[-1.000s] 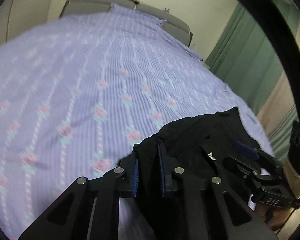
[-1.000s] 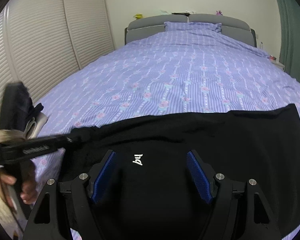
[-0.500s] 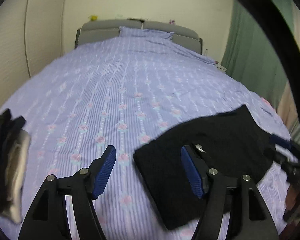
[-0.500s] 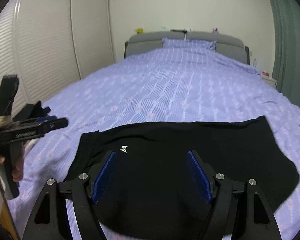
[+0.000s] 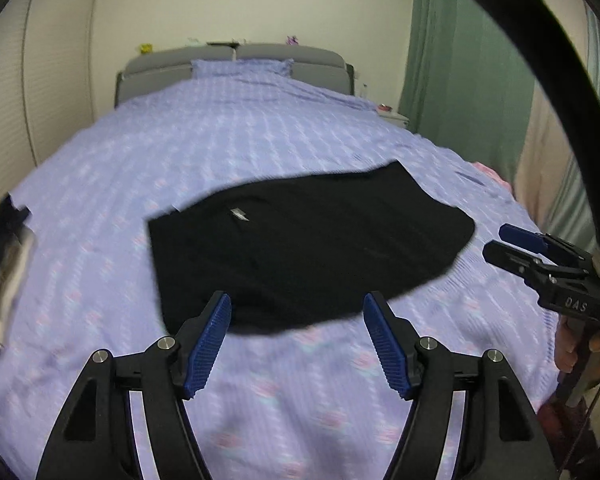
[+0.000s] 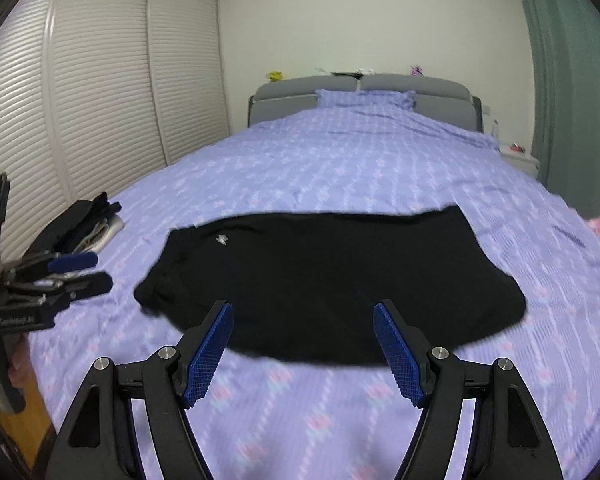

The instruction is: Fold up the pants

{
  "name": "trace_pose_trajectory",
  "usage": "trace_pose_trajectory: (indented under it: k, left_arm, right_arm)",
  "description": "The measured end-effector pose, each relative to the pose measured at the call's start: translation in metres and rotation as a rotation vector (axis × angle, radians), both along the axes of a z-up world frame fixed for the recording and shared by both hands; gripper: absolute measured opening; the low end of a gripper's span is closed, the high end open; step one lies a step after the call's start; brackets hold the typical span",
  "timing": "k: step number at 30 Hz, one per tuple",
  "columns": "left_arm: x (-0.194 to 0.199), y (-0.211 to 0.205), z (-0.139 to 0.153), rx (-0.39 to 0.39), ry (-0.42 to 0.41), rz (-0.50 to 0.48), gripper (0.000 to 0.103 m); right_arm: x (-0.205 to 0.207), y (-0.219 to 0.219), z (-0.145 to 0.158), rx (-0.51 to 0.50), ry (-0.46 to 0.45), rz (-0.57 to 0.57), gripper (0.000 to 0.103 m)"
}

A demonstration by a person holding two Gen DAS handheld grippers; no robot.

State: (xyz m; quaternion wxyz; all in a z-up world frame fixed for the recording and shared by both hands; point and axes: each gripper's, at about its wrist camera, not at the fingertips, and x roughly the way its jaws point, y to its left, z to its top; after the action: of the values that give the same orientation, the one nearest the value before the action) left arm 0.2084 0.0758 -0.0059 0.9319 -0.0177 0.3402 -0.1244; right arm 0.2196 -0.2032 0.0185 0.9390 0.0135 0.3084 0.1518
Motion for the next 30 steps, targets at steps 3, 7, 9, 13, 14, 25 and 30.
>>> trace_pose_trajectory:
  k: [3,7,9,13,14,25,30]
  left_arm:
    - [-0.005,-0.031,-0.012,0.03,-0.025,-0.056,0.068]
    - [0.001,-0.07,-0.023,0.115,-0.055,-0.143,0.066]
    - [0.008,-0.088,-0.029,0.131,-0.051,-0.186,0.066]
    - [0.026,-0.122,-0.046,0.166,0.0,-0.251,0.062]
    - [0.035,-0.132,-0.051,0.195,0.011,-0.267,0.06]
    - [0.088,-0.174,-0.096,0.379,0.104,-0.367,0.029]
    - [0.097,-0.17,-0.093,0.359,0.14,-0.397,0.004]
  right_arm:
    - [-0.006,-0.026,-0.014,-0.003,0.03,-0.027,0.073]
    - [-0.007,-0.046,-0.034,-0.033,0.066,-0.029,0.073]
    - [-0.006,-0.05,-0.041,-0.04,0.08,-0.027,0.072]
    - [0.0,-0.061,-0.056,-0.036,0.106,-0.048,0.072]
    - [0.002,-0.066,-0.059,-0.022,0.117,-0.058,0.071]
    - [0.02,-0.089,-0.085,0.034,0.185,-0.098,0.071]
    - [0.03,-0.087,-0.091,0.037,0.196,-0.094,0.07]
